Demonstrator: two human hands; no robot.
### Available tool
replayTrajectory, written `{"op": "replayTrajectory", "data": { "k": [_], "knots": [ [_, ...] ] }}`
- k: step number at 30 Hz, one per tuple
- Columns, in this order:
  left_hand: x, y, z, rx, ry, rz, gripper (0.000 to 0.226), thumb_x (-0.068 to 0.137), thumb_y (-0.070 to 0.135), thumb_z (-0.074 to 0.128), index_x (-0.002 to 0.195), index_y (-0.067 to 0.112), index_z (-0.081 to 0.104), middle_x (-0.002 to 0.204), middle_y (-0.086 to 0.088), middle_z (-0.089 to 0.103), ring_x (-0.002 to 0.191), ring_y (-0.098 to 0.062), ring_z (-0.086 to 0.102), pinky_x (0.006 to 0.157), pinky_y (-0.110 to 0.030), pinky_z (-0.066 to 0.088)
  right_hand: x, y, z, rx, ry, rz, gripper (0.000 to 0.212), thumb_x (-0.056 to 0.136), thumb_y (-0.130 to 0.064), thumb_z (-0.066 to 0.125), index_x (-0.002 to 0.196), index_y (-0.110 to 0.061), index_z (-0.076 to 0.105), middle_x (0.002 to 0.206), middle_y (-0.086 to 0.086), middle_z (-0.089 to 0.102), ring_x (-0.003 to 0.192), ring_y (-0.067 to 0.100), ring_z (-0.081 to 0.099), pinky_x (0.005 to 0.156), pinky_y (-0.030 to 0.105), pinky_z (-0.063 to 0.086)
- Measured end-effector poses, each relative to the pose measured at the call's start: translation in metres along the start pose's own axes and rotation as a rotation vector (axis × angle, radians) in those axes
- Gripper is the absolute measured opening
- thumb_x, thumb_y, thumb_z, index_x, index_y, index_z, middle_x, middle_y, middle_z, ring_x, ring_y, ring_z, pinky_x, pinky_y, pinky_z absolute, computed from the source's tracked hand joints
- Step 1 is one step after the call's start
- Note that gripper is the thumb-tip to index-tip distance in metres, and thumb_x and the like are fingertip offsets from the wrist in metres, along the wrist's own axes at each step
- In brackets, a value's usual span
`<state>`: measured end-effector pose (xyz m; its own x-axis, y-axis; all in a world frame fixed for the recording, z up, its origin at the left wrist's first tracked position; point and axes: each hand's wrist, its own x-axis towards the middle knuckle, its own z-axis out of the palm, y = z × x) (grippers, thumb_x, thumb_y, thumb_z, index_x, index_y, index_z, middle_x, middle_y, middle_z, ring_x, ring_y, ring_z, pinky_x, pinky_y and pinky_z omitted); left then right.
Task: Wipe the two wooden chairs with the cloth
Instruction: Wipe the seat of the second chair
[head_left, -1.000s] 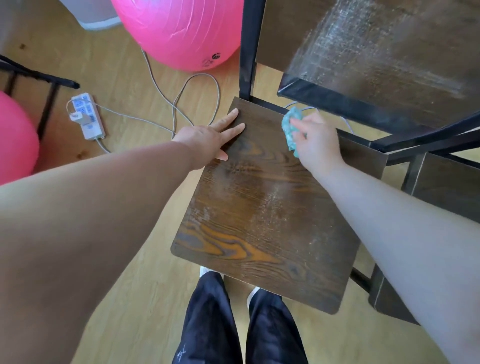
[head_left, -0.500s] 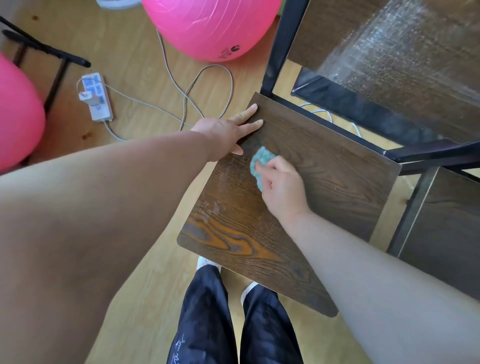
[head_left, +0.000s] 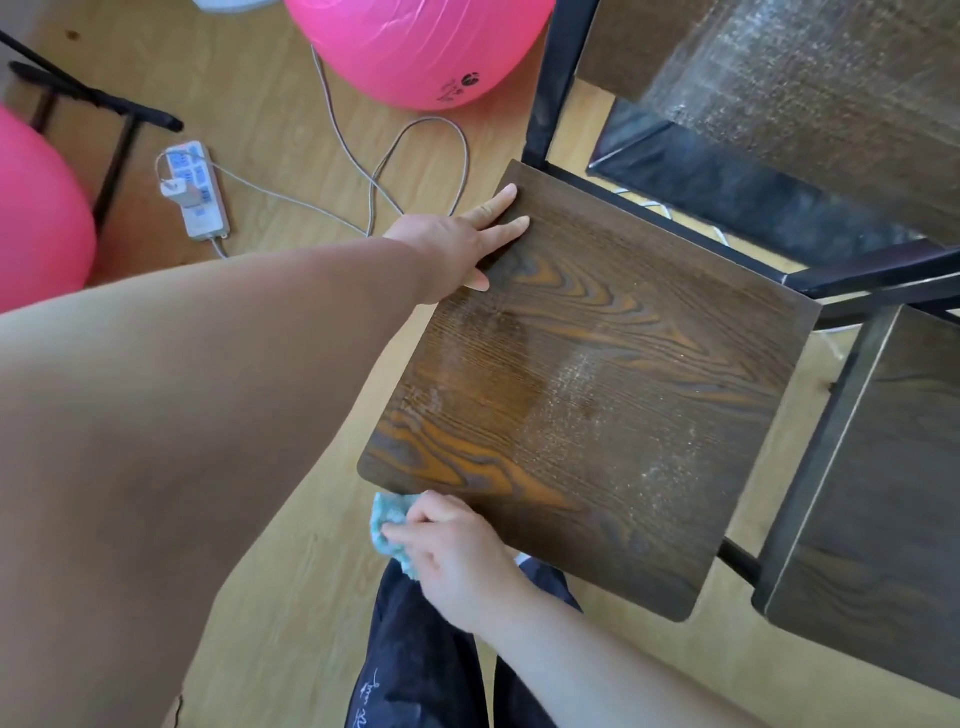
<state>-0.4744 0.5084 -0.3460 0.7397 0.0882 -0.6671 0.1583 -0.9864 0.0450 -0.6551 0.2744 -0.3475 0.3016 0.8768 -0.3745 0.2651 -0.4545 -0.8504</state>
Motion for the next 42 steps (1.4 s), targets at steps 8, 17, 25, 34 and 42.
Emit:
{"op": "replayTrajectory", "data": {
  "k": [8, 17, 25, 34, 42],
  "knots": [
    [-0.002, -0.001, -0.001, 0.021, -0.024, 0.014, 0.089, 0.102, 0.037, 0.051, 0.149, 0.050, -0.024, 0.152, 0.021, -0.043, 0.087, -0.024, 0.058, 0.052, -0.040, 0.052, 0.034, 0.041, -0.232, -0.153, 0.425, 0.173, 0.029, 0.093, -0.004, 0.061, 0.116, -0.017, 0.074, 0.097, -0.003, 0.057, 0.086, 0.008, 0.053, 0.075, 0.011, 0.041],
    [-0.003, 0.000, 0.000, 0.069, -0.008, 0.012, 0.089, 0.101, 0.041, 0.051, 0.149, 0.050, -0.023, 0.153, 0.022, -0.041, 0.083, -0.021, 0.047, 0.048, -0.036, 0.047, 0.077, 0.091, -0.264, -0.265, 0.531, 0.254, 0.028, 0.097, -0.007, 0.057, 0.120, -0.013, 0.071, 0.108, -0.002, 0.052, 0.104, 0.014, 0.055, 0.095, 0.018, 0.044],
    [-0.002, 0.001, 0.000, 0.078, -0.022, -0.001, 0.092, 0.101, 0.039, 0.054, 0.149, 0.050, -0.023, 0.152, 0.022, -0.042, 0.077, -0.024, 0.047, 0.046, -0.034, 0.044, 0.043, 0.081, -0.185, -0.339, 0.412, 0.058, 0.028, 0.088, 0.003, 0.063, 0.108, -0.010, 0.076, 0.094, 0.003, 0.059, 0.090, 0.026, 0.056, 0.083, 0.036, 0.050],
    [-0.001, 0.000, 0.001, 0.062, -0.031, -0.009, 0.092, 0.101, 0.037, 0.055, 0.147, 0.052, -0.024, 0.152, 0.024, -0.042, 0.084, -0.022, 0.049, 0.056, -0.040, 0.054, 0.009, 0.067, -0.120, -0.388, 0.315, -0.049, 0.026, 0.086, 0.001, 0.058, 0.105, -0.007, 0.075, 0.091, 0.007, 0.060, 0.081, 0.028, 0.052, 0.070, 0.037, 0.050],
    [-0.007, 0.006, -0.002, 0.046, -0.018, 0.004, 0.082, 0.103, 0.039, 0.047, 0.150, 0.050, -0.019, 0.153, 0.025, -0.039, 0.115, -0.030, 0.060, 0.058, -0.042, 0.048, -0.039, 0.044, -0.033, -0.198, -0.089, -0.044, 0.037, 0.086, 0.007, 0.058, 0.117, -0.008, 0.071, 0.088, -0.004, 0.043, 0.086, 0.016, 0.035, 0.070, 0.029, 0.033]
  ]
}}
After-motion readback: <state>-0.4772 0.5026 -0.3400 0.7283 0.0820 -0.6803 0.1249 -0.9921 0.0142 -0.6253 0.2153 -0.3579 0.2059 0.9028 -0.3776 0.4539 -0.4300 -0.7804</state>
